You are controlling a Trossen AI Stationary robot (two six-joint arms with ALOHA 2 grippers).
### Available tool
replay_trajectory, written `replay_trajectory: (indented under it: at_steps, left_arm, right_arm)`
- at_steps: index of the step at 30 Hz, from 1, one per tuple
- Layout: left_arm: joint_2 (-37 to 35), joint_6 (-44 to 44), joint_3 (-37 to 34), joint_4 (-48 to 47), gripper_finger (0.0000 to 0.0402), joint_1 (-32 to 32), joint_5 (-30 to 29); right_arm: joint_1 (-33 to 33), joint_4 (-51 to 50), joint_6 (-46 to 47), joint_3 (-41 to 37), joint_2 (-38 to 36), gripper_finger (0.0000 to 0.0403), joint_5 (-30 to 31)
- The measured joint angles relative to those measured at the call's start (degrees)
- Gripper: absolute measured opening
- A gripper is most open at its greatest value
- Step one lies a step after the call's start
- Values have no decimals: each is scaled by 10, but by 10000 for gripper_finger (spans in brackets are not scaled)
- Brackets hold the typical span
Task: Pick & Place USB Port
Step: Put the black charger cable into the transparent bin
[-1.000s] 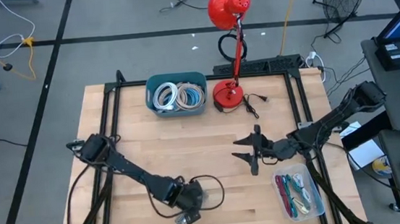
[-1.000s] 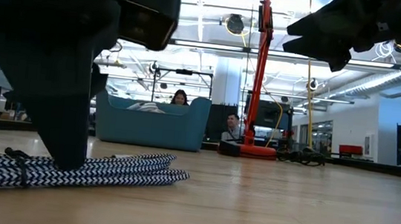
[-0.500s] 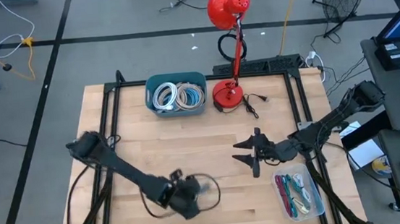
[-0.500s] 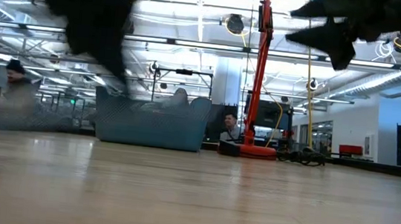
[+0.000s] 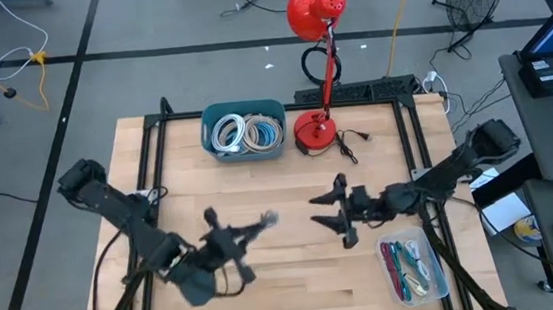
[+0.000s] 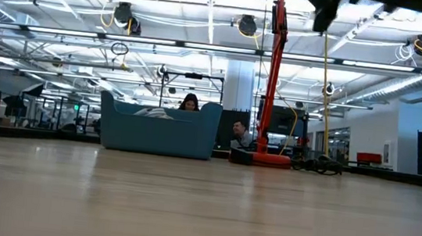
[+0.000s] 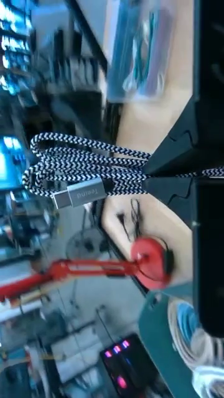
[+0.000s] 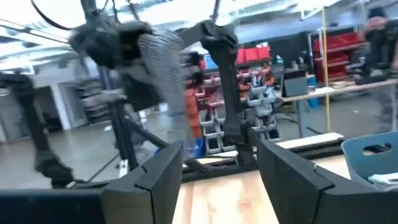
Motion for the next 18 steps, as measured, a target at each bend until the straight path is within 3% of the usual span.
replay_trajectory:
  at_steps: [4, 8, 10, 14, 18]
  left_arm:
    - [2, 116, -20, 149, 1, -4, 11]
    - [16, 195, -44, 248, 1, 8, 103]
    - [13, 204, -50, 287, 1, 13, 143]
    - [13, 211, -52, 291, 1, 15, 152]
    - [13, 201, -53, 287, 0, 15, 155]
  right_arm:
    - [0, 8, -23, 75, 62, 196, -16]
    - [8, -36, -49, 173, 125, 196, -94]
    - [13, -80, -60, 219, 149, 196, -106]
    - [19, -180, -75, 292, 181, 196, -102]
    - [20, -209, -73, 317, 194, 196, -103]
